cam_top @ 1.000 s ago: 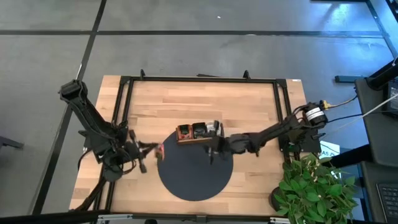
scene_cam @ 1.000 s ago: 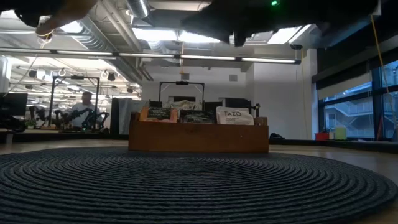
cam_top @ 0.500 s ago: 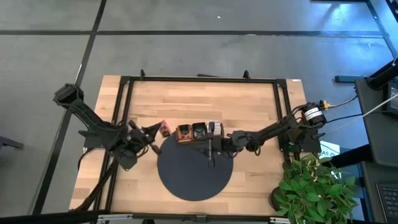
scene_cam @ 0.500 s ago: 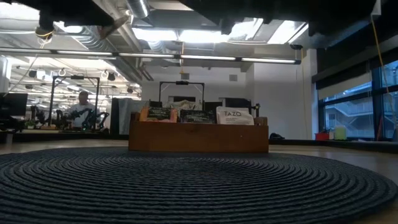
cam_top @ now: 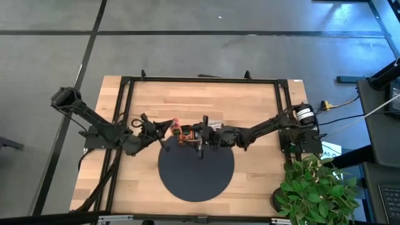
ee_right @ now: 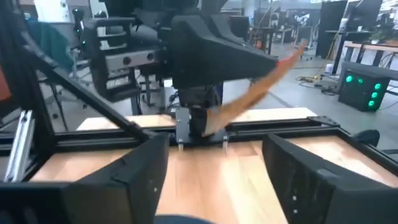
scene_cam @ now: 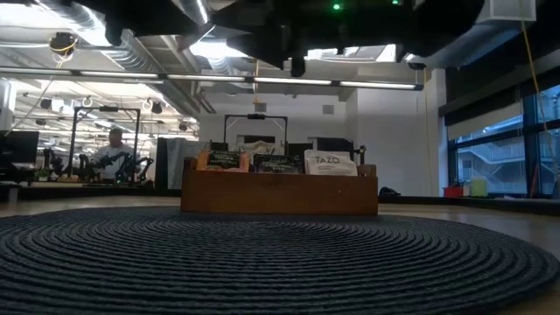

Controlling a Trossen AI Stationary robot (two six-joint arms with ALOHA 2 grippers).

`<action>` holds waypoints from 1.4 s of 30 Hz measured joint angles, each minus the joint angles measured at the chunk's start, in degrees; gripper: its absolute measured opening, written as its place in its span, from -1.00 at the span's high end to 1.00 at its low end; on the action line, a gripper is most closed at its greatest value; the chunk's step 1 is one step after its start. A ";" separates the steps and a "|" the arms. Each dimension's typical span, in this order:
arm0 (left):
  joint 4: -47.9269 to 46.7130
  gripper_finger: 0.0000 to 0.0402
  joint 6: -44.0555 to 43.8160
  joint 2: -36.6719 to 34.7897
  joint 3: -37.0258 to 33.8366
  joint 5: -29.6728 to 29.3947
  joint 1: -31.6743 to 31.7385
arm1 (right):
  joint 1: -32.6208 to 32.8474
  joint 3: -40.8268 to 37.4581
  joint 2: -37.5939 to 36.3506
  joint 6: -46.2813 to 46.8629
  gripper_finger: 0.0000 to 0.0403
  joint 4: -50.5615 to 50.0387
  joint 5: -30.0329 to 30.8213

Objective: Pick & Place Tea
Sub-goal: Put the orange tea bag into the left section of the wooden organizer

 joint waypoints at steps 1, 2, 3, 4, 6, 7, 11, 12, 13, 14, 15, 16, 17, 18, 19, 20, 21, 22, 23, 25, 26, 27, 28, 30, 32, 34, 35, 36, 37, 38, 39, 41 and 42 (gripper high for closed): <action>0.60 0.99 0.71 0.00 0.00 0.67 0.55 | -0.03 0.86 0.70 -0.05 -0.30 0.36 0.00; 1.21 0.99 1.27 0.02 0.00 1.05 1.02 | -0.05 1.74 1.54 -0.62 -0.33 0.47 0.15; 1.65 0.98 1.88 0.02 0.00 1.04 1.32 | -0.06 2.94 2.53 -1.00 -0.36 0.52 0.92; 1.82 0.98 2.54 0.02 0.00 1.03 1.59 | -0.02 3.80 3.47 -0.58 -0.37 0.40 2.36; 2.36 0.99 3.86 0.02 0.00 0.58 2.08 | 0.02 5.70 5.50 0.24 -0.38 0.28 4.77; 2.81 0.99 4.23 0.02 0.00 0.56 2.30 | 0.04 6.47 6.26 0.16 -0.39 0.27 6.03; 3.17 0.99 4.63 0.02 0.00 0.61 2.36 | 0.38 9.15 8.37 0.16 -0.39 0.47 11.90; 3.17 0.99 4.89 0.02 0.00 0.54 2.34 | 0.44 9.32 8.50 0.22 -0.39 0.49 12.80; 3.21 0.99 5.15 0.02 0.00 0.56 2.34 | 0.52 9.36 8.50 0.22 -0.38 0.57 13.58; 3.32 0.99 5.25 0.02 0.00 0.54 2.34 | 0.57 9.43 8.50 0.23 -0.36 0.75 13.65; 3.39 0.99 5.28 0.02 0.00 0.54 2.34 | 0.68 9.44 8.50 0.23 -0.34 0.83 13.66; 3.60 0.99 5.30 0.02 0.00 0.54 2.34 | 0.79 9.44 8.50 0.23 -0.30 0.89 13.66; 3.78 0.99 5.30 0.02 0.00 0.54 2.34 | 0.86 9.44 8.50 0.22 -0.25 1.04 13.66; 3.84 0.99 5.31 0.02 0.00 0.51 2.34 | 0.97 9.44 8.50 0.22 -0.18 1.39 13.66; 3.82 0.99 5.32 0.02 0.00 0.51 2.34 | 1.07 9.44 8.50 0.23 -0.11 1.89 13.66; 3.81 0.99 5.32 0.02 0.00 0.51 2.34 | 1.13 9.46 8.50 0.18 -0.04 2.34 13.66; 3.81 0.99 5.32 0.02 0.00 0.50 2.34 | 1.20 9.46 8.48 0.06 0.05 2.72 13.68; 3.81 0.99 5.32 0.02 0.00 0.51 2.34 | 1.24 9.46 8.48 0.05 0.13 3.12 13.66; 3.81 0.99 5.32 0.02 0.00 0.54 2.34 | 1.25 9.46 8.48 0.07 0.22 3.64 13.66; 3.81 0.99 5.32 0.02 0.00 0.54 2.34 | 1.25 9.46 8.47 0.07 0.38 4.41 13.66; 3.81 0.99 5.32 0.02 0.00 0.54 2.34 | 1.25 9.46 8.46 0.15 0.46 4.35 13.66; 3.81 0.99 5.32 0.02 0.00 0.54 2.34 | 1.25 9.46 8.46 0.20 0.54 4.23 13.66; 3.90 0.99 5.32 0.02 0.00 0.54 2.34 | 1.25 9.46 8.46 0.13 0.61 4.10 13.66; 4.24 0.98 5.27 0.02 0.01 0.54 2.34 | 1.25 9.46 8.46 -0.19 0.75 4.12 13.67; 4.22 0.97 5.47 0.02 0.00 0.56 2.34 | 1.25 9.46 8.46 -1.37 0.89 3.76 13.67; 4.35 0.95 7.56 0.00 0.00 0.54 2.06 | 1.25 9.46 8.46 -2.86 0.96 3.34 13.73; 4.50 0.95 9.06 -0.04 0.00 0.49 1.67 | 1.25 9.46 8.46 -2.86 0.96 3.03 13.77; 4.63 0.94 10.77 -0.24 0.00 0.49 1.22 | 1.25 9.46 8.46 -2.84 0.96 2.56 14.05; 4.73 0.94 12.21 -0.44 0.00 0.51 0.61 | 1.25 9.46 8.46 -3.01 0.96 1.93 14.69; 4.77 0.94 13.23 -0.66 0.01 0.45 -0.12 | 1.27 9.46 8.39 -3.52 0.96 1.31 15.46; 4.69 0.94 14.09 -0.95 0.02 0.15 -0.98 | 1.34 9.44 8.12 -4.42 0.97 0.24 16.25; 4.81 0.95 15.31 -1.82 0.02 -1.91 -3.11 | 1.49 9.44 7.56 -5.73 0.98 -1.12 17.07; 4.89 0.95 15.93 -2.28 0.04 -3.59 -4.30 | 1.69 9.44 7.02 -6.03 0.98 -2.51 17.44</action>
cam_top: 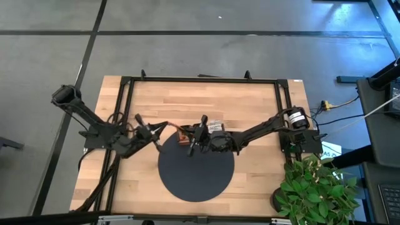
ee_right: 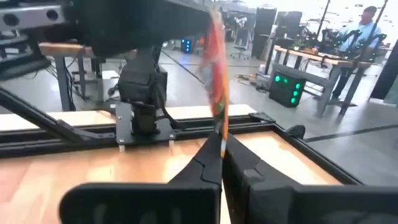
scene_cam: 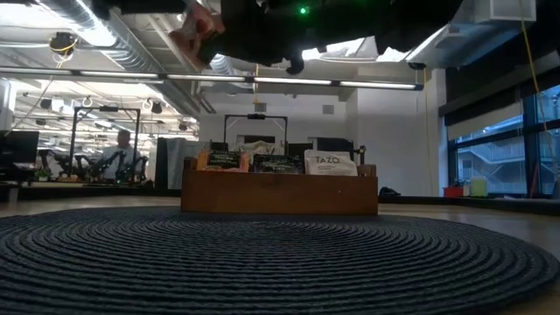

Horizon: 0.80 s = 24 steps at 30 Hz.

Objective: Pick & Place Tea
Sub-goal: Put the orange tea bag into the left section of the wooden organizer

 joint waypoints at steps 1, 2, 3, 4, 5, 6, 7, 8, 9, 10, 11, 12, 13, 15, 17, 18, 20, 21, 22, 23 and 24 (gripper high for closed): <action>-0.10 0.95 0.78 -0.44 0.01 -2.10 -1.25 | 0.08 0.00 -0.45 -0.18 0.98 -1.22 0.02; -0.21 0.95 1.42 -0.88 0.01 -4.33 -2.52 | 0.19 0.00 -1.00 -0.33 0.98 -2.75 -0.05; -0.24 0.94 2.26 -1.37 0.01 -6.57 -3.88 | 0.36 0.00 -1.75 -0.64 0.98 -4.99 0.02; -0.26 0.94 3.32 -1.92 0.01 -8.41 -5.25 | 0.49 0.00 -2.55 -0.74 0.98 -7.25 -0.07; -0.22 0.94 4.08 -2.39 0.02 -9.46 -6.59 | 0.70 0.00 -3.51 -0.58 0.98 -10.07 -0.22; -0.23 0.94 4.24 -2.77 0.03 -9.51 -7.83 | 0.83 0.00 -4.50 0.12 0.98 -13.30 -0.95; -0.29 0.93 4.21 -3.09 0.03 -8.53 -8.97 | 0.87 0.00 -5.36 0.33 0.98 -16.32 -2.12; -0.50 0.94 3.79 -3.36 0.04 -6.51 -10.03 | 0.87 0.00 -6.42 0.90 0.98 -19.39 -4.04; -1.06 0.94 2.73 -3.54 0.07 -3.29 -10.88 | 0.89 -0.02 -7.37 1.36 0.98 -22.06 -6.42; -2.25 0.94 1.56 -3.60 0.07 1.03 -11.34 | 0.87 -0.02 -8.19 1.74 0.98 -23.61 -8.91; -3.85 0.95 0.12 -3.54 0.07 6.26 -11.46 | 0.89 -0.02 -8.88 2.13 0.98 -24.52 -10.84; -5.72 0.95 -1.50 -3.42 0.07 11.82 -11.31 | 0.95 -0.02 -9.39 2.40 0.98 -24.97 -12.56; -7.34 0.94 -3.13 -3.16 0.07 17.09 -10.92 | 1.11 -0.02 -9.67 2.52 0.98 -24.95 -13.72; -10.49 0.93 -5.46 -2.19 0.07 24.94 -9.86 | 1.57 -0.02 -10.02 1.73 0.98 -25.24 -14.80; -12.58 0.91 -8.37 -0.97 0.07 28.59 -9.02 | 2.39 -0.04 -10.21 0.37 0.98 -25.28 -14.85; -13.04 0.90 -9.83 -0.31 0.07 28.72 -8.60 | 2.88 -0.04 -10.35 0.19 0.98 -25.43 -14.81; -13.33 0.86 -11.98 1.13 0.07 27.19 -7.82 | 3.84 -0.04 -10.65 0.22 0.98 -26.94 -14.53; -13.33 0.83 -12.62 1.74 0.07 26.11 -7.48 | 4.24 -0.04 -10.69 0.34 0.98 -27.79 -14.53; -13.33 0.80 -13.07 2.21 0.07 25.17 -7.18 | 4.67 -0.04 -10.69 0.56 0.98 -29.11 -14.53; -13.33 0.76 -13.62 2.60 0.07 24.44 -6.81 | 5.11 -0.04 -10.69 0.91 0.98 -30.51 -14.51; -13.25 0.71 -14.35 2.99 0.07 24.12 -6.46 | 5.54 -0.07 -10.69 1.58 0.98 -31.74 -14.49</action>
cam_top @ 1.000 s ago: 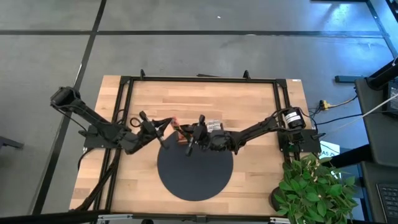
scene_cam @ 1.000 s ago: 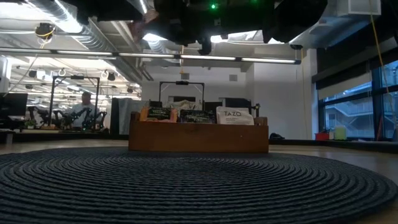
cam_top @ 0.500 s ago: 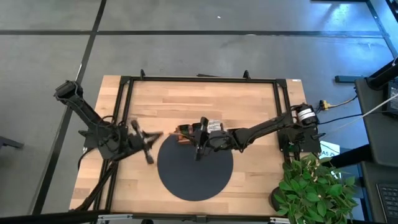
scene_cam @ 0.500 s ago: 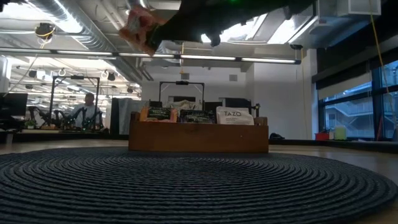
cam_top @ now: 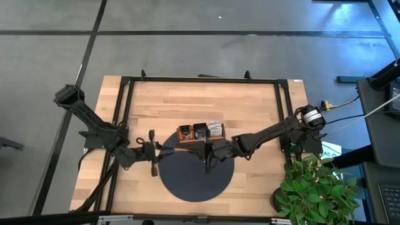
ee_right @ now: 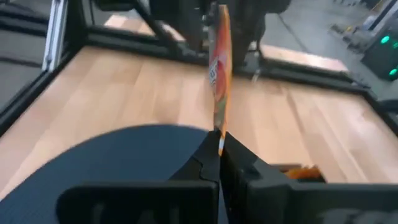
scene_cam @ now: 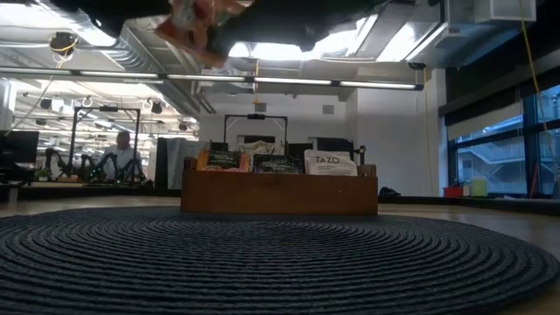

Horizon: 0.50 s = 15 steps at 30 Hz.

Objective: Pick & Place Tea
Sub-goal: Put the orange tea bag into the left section of the wooden organizer

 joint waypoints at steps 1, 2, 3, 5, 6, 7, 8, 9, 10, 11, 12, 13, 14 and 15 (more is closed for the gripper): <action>-0.04 0.65 -0.71 0.31 0.00 -0.01 0.41 | 0.41 0.00 0.00 0.37 0.98 -0.99 0.02; -0.21 0.58 -1.36 0.47 0.00 0.16 0.73 | 0.74 0.00 0.00 1.09 0.98 -2.06 0.14; -0.41 0.51 -2.09 0.51 0.00 0.59 1.04 | 1.06 0.00 0.00 1.83 0.98 -3.16 0.46; -0.64 0.37 -4.37 0.62 0.00 1.23 1.61 | 1.64 0.00 0.00 3.08 0.98 -4.65 2.31; -0.92 0.31 -5.70 0.62 0.00 1.61 1.79 | 1.86 0.00 0.00 3.20 0.98 -4.65 3.39; -1.10 0.26 -6.98 0.62 0.00 2.40 2.04 | 2.06 0.00 0.00 3.16 0.98 -4.43 4.31; -1.25 0.21 -7.49 0.62 0.00 3.66 2.24 | 2.13 0.00 0.00 3.15 0.98 -4.33 4.63; -1.55 0.17 -7.75 0.62 0.00 5.44 2.43 | 2.13 0.00 0.00 3.14 0.98 -4.35 4.64; -1.86 0.14 -7.85 0.62 0.00 7.34 2.57 | 2.12 0.00 0.00 3.12 0.98 -4.33 4.64; -2.10 0.12 -7.91 0.63 0.00 9.22 2.59 | 2.08 0.00 0.00 3.04 0.98 -4.08 4.67; -2.21 0.10 -7.90 0.64 0.00 10.53 2.59 | 2.08 0.00 0.00 2.86 0.98 -3.63 4.69; -2.20 0.09 -7.81 0.64 0.00 10.86 2.54 | 2.08 0.00 0.00 2.64 0.98 -3.52 4.69; -2.18 0.07 -7.53 0.64 0.00 10.65 2.52 | 2.06 0.00 0.00 2.32 0.98 -3.46 4.69; -2.18 0.06 -7.48 0.64 0.00 9.84 2.53 | 2.06 0.00 0.00 2.29 0.98 -3.48 4.69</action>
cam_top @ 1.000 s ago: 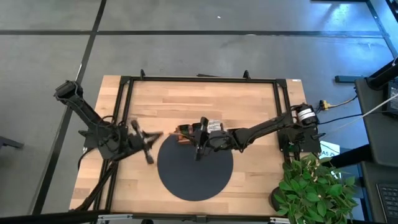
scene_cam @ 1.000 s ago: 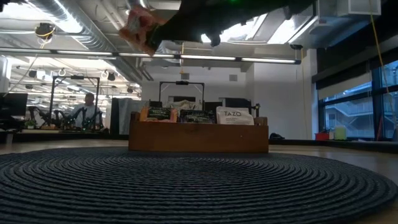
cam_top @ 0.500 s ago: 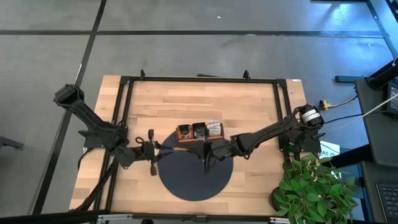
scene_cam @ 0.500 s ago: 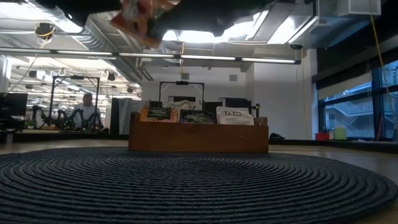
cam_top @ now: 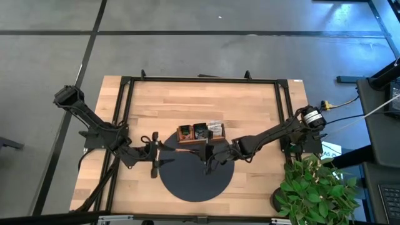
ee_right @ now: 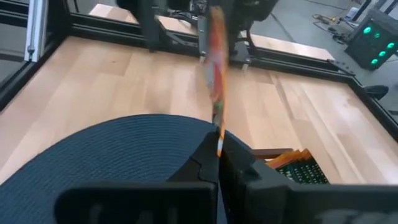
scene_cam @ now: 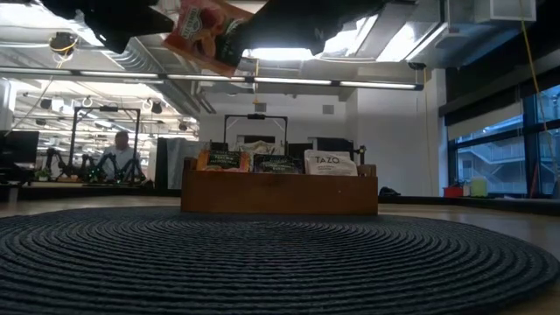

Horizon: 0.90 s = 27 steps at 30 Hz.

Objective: Pick & Place Tea
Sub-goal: Put the orange tea bag into the left section of the wooden organizer

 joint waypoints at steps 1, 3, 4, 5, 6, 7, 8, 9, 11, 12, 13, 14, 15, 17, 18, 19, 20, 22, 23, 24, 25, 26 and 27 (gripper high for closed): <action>0.01 0.05 -0.01 0.00 0.00 -1.20 0.00 | 0.02 0.00 0.00 0.00 0.98 0.03 -0.06; 0.00 0.04 -0.01 0.00 0.00 -3.70 -0.06 | 0.02 0.00 0.00 0.04 0.98 0.01 -0.76; -0.05 0.04 -0.01 0.00 0.00 -4.53 -0.07 | 0.03 0.00 0.00 0.36 0.98 -0.06 -1.26; -0.21 0.03 0.01 0.00 0.00 -5.01 -0.07 | 0.16 0.00 0.00 0.78 0.98 -0.17 -1.50; -0.41 0.03 0.11 0.00 -0.02 -5.30 -0.07 | 0.29 0.00 0.00 0.94 0.98 -0.46 -1.59; -0.44 0.04 0.36 0.00 -0.02 -5.31 -0.07 | 0.39 0.00 0.00 0.94 0.98 -0.66 -1.55; -0.42 0.03 0.48 0.00 -0.02 -5.13 -0.07 | 0.48 0.00 0.00 0.94 0.98 -0.72 -1.55; -0.42 0.03 0.49 0.00 -0.02 -4.43 -0.07 | 0.48 0.00 0.00 0.92 0.98 -0.53 -1.55; -0.43 0.03 0.55 0.02 -0.04 -2.91 -0.07 | 0.48 0.00 0.00 0.89 0.98 0.90 -1.54; -0.42 0.03 0.55 0.02 -0.04 -2.37 -0.07 | 0.49 0.00 0.00 0.83 0.98 1.71 -1.53; -0.42 0.03 0.55 0.01 -0.04 -2.14 -0.08 | 0.47 0.00 0.00 0.78 0.98 2.61 -1.53; -0.42 0.03 0.58 0.02 -0.04 -2.07 -0.10 | 0.34 0.00 0.00 0.63 0.98 3.49 -1.54; -0.42 0.03 0.62 0.02 -0.04 -2.12 -0.10 | 0.24 0.00 0.00 0.42 0.98 4.21 -1.57; -0.42 0.03 0.62 0.02 -0.04 -2.75 -0.07 | 0.22 0.00 0.00 -0.61 0.98 4.74 -1.92; -0.40 0.03 0.62 0.02 -0.04 -3.35 -0.07 | 0.17 0.00 0.02 -0.74 0.98 4.73 -1.97; -0.38 0.03 0.62 0.02 -0.04 -4.11 -0.07 | 0.17 0.00 0.04 -0.69 0.98 4.72 -1.97; -0.38 0.03 0.62 0.02 -0.04 -4.74 -0.07 | 0.17 0.00 0.04 -0.53 0.98 4.72 -2.05; -0.37 0.03 0.64 0.02 -0.04 -5.52 -0.04 | 0.17 0.00 0.04 0.07 0.98 4.74 -3.21; -0.37 0.03 0.64 0.02 -0.04 -5.52 0.15 | 0.17 0.00 0.04 0.60 0.98 4.74 -3.48; -0.33 0.03 0.62 0.02 -0.04 -5.29 0.45 | 0.17 0.00 0.04 0.81 0.98 4.76 -3.46; -0.04 0.03 0.54 0.02 -0.06 -4.97 0.79 | 0.20 0.00 0.04 0.86 0.98 5.03 -3.46; 0.57 0.03 0.12 0.02 -0.07 -4.88 1.15 | 0.20 0.00 0.04 0.85 0.98 5.47 -3.46; 1.48 0.03 -0.42 0.02 -0.09 -4.93 1.51 | 0.20 0.00 0.04 0.81 0.98 6.00 -3.46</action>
